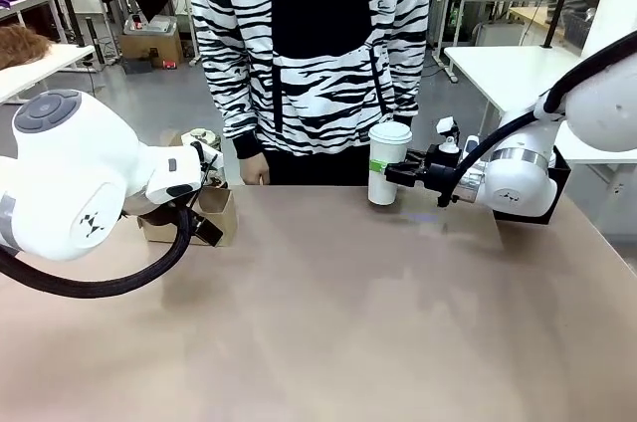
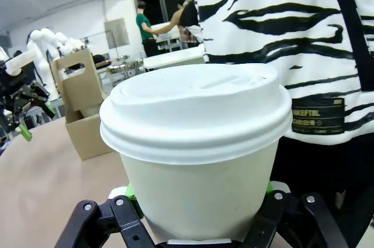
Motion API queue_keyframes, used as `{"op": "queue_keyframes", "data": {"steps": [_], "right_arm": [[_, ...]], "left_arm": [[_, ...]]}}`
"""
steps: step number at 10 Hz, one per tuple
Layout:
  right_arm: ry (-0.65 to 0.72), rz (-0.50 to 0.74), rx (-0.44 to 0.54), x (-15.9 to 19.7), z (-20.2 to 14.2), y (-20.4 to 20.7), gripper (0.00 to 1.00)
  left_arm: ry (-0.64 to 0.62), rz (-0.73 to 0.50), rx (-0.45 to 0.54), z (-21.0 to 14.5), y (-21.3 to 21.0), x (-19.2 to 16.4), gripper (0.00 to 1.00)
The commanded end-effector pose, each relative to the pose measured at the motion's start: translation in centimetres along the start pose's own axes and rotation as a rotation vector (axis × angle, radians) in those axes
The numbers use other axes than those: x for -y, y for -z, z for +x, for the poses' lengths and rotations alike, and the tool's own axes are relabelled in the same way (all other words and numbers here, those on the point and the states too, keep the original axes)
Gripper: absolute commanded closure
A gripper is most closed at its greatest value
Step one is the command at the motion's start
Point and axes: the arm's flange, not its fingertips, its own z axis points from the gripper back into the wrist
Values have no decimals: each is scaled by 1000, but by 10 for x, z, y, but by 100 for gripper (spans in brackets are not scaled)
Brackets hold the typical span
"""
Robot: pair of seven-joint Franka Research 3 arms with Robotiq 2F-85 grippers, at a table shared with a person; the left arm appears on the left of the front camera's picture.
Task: Pour a drink into a cup and package it in a carrier.
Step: When a person places the Paper Cup Lid on the 600 ml Paper Cup , lift the 600 ml Paper Cup.
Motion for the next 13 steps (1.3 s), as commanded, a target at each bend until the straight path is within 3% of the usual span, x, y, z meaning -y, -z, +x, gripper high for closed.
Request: {"op": "queue_keyframes", "data": {"steps": [1,6,11,13], "right_arm": [[3,-4,10,1,4,3,20],[0,0,0,0,0,0,20],[-39,55,5,-61,114,-7,20],[-55,54,-20,-112,164,-18,20]], "left_arm": [[0,-2,2,0,-1,0,0],[0,-2,2,0,-1,0,0],[0,-2,2,0,-1,0,0],[0,-2,2,0,-1,0,0]]}}
